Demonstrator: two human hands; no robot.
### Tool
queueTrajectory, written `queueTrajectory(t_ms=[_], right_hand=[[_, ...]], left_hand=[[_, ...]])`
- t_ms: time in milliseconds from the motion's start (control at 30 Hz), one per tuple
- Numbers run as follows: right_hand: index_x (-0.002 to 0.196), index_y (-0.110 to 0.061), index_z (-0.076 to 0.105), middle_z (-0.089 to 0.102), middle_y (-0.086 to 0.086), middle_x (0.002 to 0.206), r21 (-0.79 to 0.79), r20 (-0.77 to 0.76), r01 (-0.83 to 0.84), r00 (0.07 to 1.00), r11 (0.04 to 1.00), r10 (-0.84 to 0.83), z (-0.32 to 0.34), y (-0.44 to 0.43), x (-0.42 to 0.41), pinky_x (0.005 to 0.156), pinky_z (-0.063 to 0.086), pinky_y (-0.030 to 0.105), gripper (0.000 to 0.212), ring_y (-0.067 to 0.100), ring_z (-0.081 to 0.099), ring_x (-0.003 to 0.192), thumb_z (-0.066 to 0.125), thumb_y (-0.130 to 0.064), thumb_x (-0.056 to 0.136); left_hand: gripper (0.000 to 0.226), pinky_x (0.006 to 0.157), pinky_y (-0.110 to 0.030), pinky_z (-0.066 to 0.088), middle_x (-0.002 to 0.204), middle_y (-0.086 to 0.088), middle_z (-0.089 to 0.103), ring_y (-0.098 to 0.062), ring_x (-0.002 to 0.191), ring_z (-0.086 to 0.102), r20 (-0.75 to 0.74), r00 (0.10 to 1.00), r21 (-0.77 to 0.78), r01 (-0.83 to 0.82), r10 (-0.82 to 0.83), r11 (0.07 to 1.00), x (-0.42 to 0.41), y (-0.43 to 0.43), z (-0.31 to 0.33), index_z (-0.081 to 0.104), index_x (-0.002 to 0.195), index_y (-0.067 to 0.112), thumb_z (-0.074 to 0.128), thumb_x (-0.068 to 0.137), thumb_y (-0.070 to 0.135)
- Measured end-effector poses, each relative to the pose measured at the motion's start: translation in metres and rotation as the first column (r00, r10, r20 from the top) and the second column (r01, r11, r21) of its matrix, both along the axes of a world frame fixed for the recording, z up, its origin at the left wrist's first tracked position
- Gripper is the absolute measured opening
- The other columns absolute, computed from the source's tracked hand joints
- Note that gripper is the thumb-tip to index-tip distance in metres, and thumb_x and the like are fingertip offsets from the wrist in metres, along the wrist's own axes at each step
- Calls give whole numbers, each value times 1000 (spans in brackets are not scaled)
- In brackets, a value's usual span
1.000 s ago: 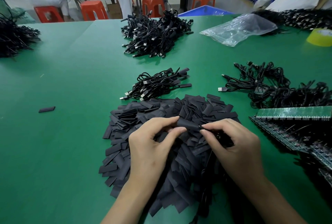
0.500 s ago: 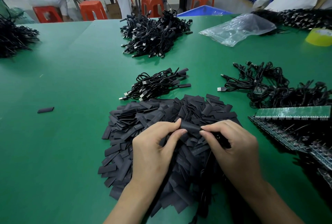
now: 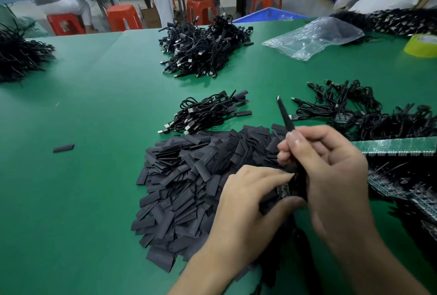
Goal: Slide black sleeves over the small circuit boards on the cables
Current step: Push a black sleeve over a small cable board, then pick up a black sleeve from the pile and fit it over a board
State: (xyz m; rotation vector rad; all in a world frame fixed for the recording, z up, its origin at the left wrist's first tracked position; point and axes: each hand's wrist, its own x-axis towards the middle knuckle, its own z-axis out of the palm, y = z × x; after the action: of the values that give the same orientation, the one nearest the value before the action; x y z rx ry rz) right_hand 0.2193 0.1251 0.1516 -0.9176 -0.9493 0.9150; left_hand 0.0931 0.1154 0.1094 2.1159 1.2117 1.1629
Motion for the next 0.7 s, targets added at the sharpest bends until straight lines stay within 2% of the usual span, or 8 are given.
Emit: queueTrajectory(t_ms=[67,133,233,300,400,467,567,700], right_hand=[[79,-20,75,72,3,72,-55,-157,-70,986,996,61,6,3,-3,65,56,20,4,11,66,65,78,-20,81],[85,-12,71,72,3,74,-104,-228,-111,970,988,84,6,7,-3,66,57,21,14,11,66,67,71,-24,77],[93,-6,68,74,6,81,-126,-307,-145,946,981,100,4,13,2,73,59,23,22,13,69,75,67,-23,80],[98,-7,71,77,10,92,-136,-283,-156,952,978,113,1,17,11,79,59,25,25,17,73,86,65,-27,83],[106,-13,72,77,9,102,-234,26,-45,998,971,53,-11,21,32,82,58,22,14,17,73,96,67,-19,94],[101,-17,74,75,6,95,-274,318,33,946,961,59,-21,19,48,77,55,19,11,13,70,87,70,-9,95],[92,-23,75,71,-2,83,-348,661,66,724,935,195,-31,17,63,67,48,12,10,8,64,74,76,-13,90],[98,-30,72,61,-11,94,-381,848,66,421,922,320,-33,15,60,80,47,22,13,6,59,87,79,-30,87]], left_hand=[[15,84,-18,49,97,17,75,2,93,66,214,976,-173,-4,42,985,1,3,6,78,98,26,75,87,36],[1,70,-17,49,78,16,72,3,72,64,355,933,-301,52,62,952,-2,7,7,77,87,24,77,89,24],[9,58,-18,42,63,12,63,-1,58,51,369,929,-351,129,10,928,-9,11,15,75,83,22,76,92,22],[11,54,-20,42,61,6,65,-5,53,52,304,953,-315,87,13,945,-19,23,22,74,82,21,77,90,28],[16,58,-24,50,66,6,71,-10,58,65,119,975,-169,-168,189,971,-47,65,33,73,79,23,77,90,35],[19,62,-25,50,66,12,70,-5,61,64,-41,935,-49,-355,353,934,-68,101,42,72,78,26,75,90,40],[21,75,-35,54,80,7,74,-18,79,70,-293,823,53,-494,486,868,-88,148,48,74,87,26,71,92,47],[29,89,-40,51,118,-3,72,-27,111,65,-511,727,69,-496,458,865,-96,168,45,75,113,24,65,97,46]])
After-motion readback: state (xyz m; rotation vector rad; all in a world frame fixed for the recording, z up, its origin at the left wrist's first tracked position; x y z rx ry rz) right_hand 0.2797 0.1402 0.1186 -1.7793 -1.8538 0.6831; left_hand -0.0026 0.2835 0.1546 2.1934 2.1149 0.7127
